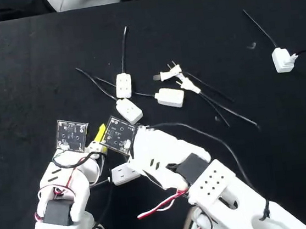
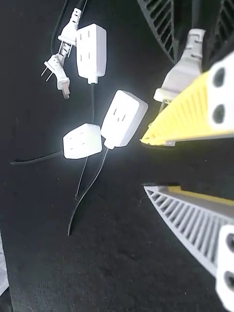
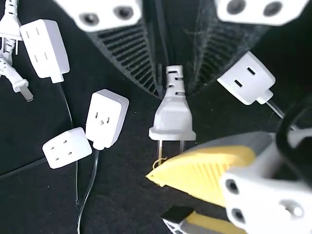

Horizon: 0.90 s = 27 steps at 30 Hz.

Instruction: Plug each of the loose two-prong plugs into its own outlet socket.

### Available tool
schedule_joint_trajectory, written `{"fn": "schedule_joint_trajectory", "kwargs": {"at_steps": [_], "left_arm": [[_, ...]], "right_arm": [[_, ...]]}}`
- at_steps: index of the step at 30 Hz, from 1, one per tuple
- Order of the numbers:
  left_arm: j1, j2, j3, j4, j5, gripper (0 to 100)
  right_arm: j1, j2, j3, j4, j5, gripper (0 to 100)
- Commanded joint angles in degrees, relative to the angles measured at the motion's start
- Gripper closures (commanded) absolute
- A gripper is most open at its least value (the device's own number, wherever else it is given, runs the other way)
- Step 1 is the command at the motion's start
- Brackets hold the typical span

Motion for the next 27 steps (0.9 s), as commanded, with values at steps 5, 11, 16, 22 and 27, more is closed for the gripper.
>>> {"fn": "schedule_joint_trajectory", "kwargs": {"at_steps": [5, 11, 16, 22, 27], "left_arm": [[0.0, 0.4, -0.6, -1.0, -0.2, 86], [0.0, 0.4, -0.6, -1.0, -0.2, 86], [0.0, 0.0, -0.6, 0.4, -0.2, 86], [0.0, 0.0, -1.1, 2.0, -0.4, 86], [-0.4, -0.1, -1.2, 1.9, -0.4, 86]], "right_arm": [[-0.4, -2.2, -0.9, 0.1, -0.6, 98.8], [-0.4, -1.8, -6.9, 7.2, -0.2, 98.8], [-0.5, -1.7, -14.9, 13.9, -0.1, 98.8], [-0.5, -1.7, -17.6, 15.9, 1.8, 98.8], [-0.4, -1.6, -15.5, 15.9, 2.6, 98.8]]}}
